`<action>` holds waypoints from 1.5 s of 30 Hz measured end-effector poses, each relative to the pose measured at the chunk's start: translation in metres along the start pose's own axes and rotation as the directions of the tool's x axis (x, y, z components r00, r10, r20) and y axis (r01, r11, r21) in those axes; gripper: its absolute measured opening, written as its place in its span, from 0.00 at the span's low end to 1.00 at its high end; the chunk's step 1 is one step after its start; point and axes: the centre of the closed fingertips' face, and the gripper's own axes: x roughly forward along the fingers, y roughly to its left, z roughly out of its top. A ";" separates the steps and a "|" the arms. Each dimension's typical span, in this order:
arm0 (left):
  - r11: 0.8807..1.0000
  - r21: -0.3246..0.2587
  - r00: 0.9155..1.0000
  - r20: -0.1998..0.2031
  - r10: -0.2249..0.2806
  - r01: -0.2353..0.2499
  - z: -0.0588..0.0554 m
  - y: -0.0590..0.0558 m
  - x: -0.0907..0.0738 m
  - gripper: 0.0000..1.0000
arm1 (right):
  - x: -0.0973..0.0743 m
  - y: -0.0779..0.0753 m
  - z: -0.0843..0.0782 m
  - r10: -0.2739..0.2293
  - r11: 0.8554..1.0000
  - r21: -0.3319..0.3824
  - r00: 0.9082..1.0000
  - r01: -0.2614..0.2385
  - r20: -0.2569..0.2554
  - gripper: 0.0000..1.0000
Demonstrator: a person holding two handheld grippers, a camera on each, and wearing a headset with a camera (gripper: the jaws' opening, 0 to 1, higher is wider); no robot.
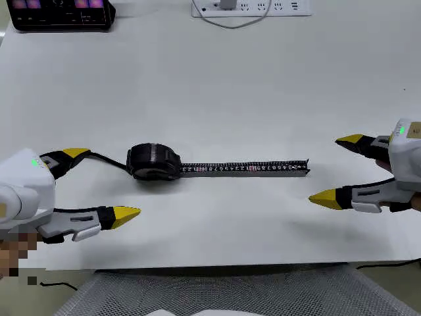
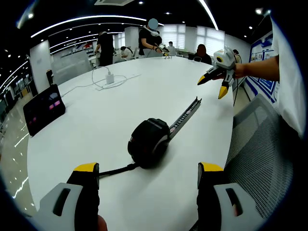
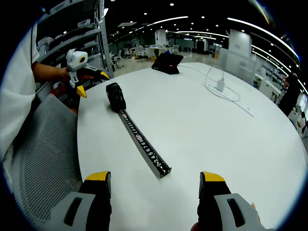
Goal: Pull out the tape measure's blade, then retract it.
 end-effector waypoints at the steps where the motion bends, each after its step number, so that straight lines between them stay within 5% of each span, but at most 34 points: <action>1: 1.000 0.000 1.000 0.001 0.005 -0.005 -0.001 0.000 -0.001 0.82 | 0.000 0.001 0.000 -0.003 1.000 0.002 1.000 0.003 0.003 0.73; 25: 0.995 -0.092 0.998 0.043 0.045 -0.041 -0.007 -0.008 -0.019 0.84 | -0.011 0.018 0.014 -0.075 0.996 0.048 0.989 0.069 0.125 0.80; 45: 0.986 -0.163 0.997 0.051 0.051 -0.042 -0.019 -0.023 -0.032 0.85 | -0.011 0.042 0.003 -0.089 0.993 0.085 0.986 0.078 0.140 0.83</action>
